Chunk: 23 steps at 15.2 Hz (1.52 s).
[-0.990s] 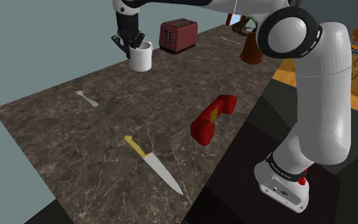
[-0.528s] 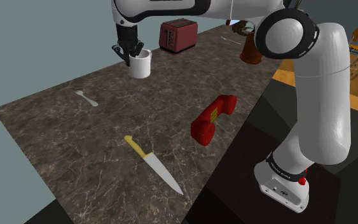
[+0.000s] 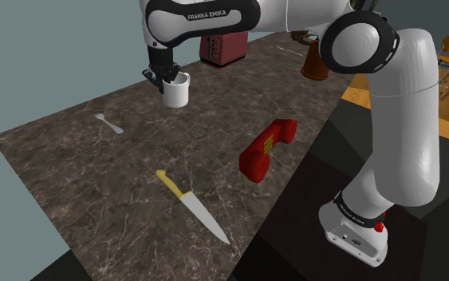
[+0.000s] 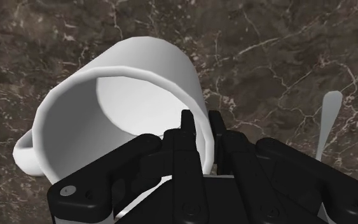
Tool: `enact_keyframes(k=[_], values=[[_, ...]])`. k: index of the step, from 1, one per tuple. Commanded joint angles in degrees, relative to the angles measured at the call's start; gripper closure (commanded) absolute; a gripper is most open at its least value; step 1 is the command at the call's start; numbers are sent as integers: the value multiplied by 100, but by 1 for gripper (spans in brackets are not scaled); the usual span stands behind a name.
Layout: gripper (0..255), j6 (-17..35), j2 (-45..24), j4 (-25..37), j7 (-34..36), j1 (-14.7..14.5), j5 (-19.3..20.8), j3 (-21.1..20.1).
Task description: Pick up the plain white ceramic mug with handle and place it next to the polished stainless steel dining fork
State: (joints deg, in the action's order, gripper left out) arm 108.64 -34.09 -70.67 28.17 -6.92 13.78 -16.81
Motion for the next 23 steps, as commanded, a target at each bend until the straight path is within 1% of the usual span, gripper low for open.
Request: enact_keyframes(k=[1,15,23], values=[[255,167,3,-165,13,23,8,6],[255,1075,-241,-847,149,50,125,72],[255,1075,-241,-847,149,50,125,72]])
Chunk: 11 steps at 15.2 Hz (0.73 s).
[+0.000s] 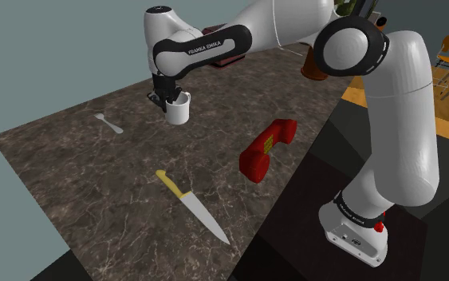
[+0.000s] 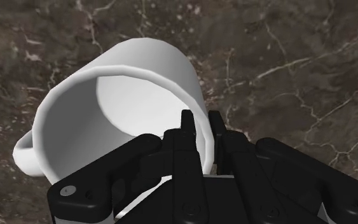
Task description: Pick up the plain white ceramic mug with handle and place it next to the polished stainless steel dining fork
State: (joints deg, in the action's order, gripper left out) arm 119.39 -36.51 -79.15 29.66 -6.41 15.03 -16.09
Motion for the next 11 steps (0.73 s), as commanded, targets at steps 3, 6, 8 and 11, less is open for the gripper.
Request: enact_keyframes(k=[3,6,8,11], values=[[0,1,2,1,-1,1,0,0],[0,1,2,1,-1,1,0,0],[0,-274,173,109,-32,3,-54,-37],[0,-533,305,240,-61,0,-98,-65]])
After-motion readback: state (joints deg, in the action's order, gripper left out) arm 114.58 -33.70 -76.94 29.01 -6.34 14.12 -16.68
